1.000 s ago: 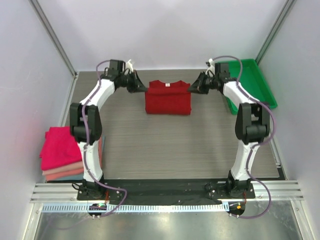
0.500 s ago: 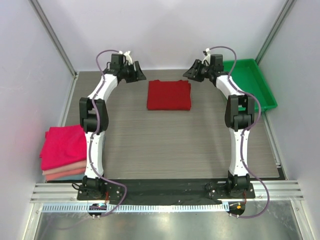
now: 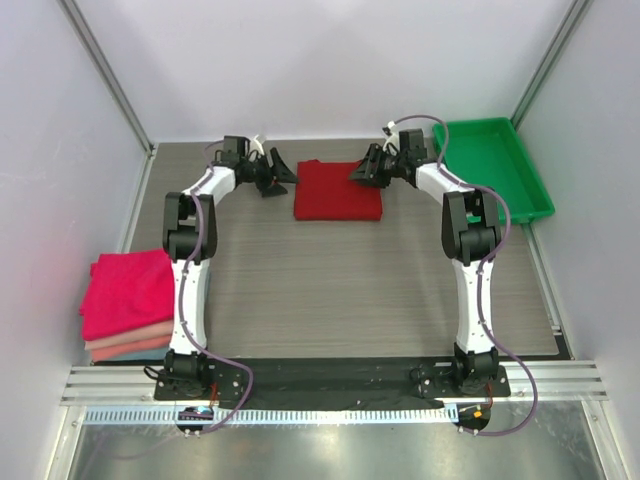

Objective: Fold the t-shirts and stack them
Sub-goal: Neatly place the folded tshirt to the corner

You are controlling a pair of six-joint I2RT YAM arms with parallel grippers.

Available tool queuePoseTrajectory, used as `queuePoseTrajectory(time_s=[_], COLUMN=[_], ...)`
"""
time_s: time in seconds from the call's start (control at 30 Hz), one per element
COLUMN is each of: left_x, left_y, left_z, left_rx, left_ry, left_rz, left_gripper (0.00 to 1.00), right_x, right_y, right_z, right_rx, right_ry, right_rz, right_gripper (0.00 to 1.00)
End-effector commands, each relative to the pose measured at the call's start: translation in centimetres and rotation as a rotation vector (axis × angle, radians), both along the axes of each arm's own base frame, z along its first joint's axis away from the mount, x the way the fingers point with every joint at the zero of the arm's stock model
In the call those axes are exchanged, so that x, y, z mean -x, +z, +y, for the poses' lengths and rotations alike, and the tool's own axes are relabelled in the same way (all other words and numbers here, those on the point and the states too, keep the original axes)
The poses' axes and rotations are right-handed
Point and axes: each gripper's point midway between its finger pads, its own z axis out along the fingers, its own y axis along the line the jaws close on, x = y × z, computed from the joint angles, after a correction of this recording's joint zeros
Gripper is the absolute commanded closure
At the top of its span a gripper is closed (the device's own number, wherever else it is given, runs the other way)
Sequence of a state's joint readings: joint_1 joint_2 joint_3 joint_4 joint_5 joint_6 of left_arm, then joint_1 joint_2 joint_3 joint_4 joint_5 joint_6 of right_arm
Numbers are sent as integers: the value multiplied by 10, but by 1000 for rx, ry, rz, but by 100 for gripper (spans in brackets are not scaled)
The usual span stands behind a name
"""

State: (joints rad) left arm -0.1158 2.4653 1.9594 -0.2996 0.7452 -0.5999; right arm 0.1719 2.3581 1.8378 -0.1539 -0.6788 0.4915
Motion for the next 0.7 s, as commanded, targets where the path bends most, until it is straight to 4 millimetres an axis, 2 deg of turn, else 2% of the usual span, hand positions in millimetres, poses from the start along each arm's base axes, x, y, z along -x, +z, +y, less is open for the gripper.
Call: queuePoseTrajectory(time_s=[0.0,0.17,0.33,0.47,0.63,0.67], left_x=[-4,7,14,13,17,17], left_y=[2,-22,-37,-41,-43,-45], left_z=[-19,-48,-72,-76,-84,-85], left_rx=[94,126,166,187,221,224], left_ry=[-42,-91,-127,-126,-154,-158], left_rz=[-12,44,77,85,87,86], left_gripper=[29,31,32,35,45,50], right_x=[-9,-5,-3,4,12,13], right_y=[8,-12,-23,-34,-48,-49], right_z=[-10,-11,-12,-13,-15,-15], right_rx=[9,18,25,29,33,32], right_ry=[-7,-6,-5,-2,-4,-3], right_rz=[-48,-6,15,43,83,87], right_gripper=[49,49,49,49,49,48])
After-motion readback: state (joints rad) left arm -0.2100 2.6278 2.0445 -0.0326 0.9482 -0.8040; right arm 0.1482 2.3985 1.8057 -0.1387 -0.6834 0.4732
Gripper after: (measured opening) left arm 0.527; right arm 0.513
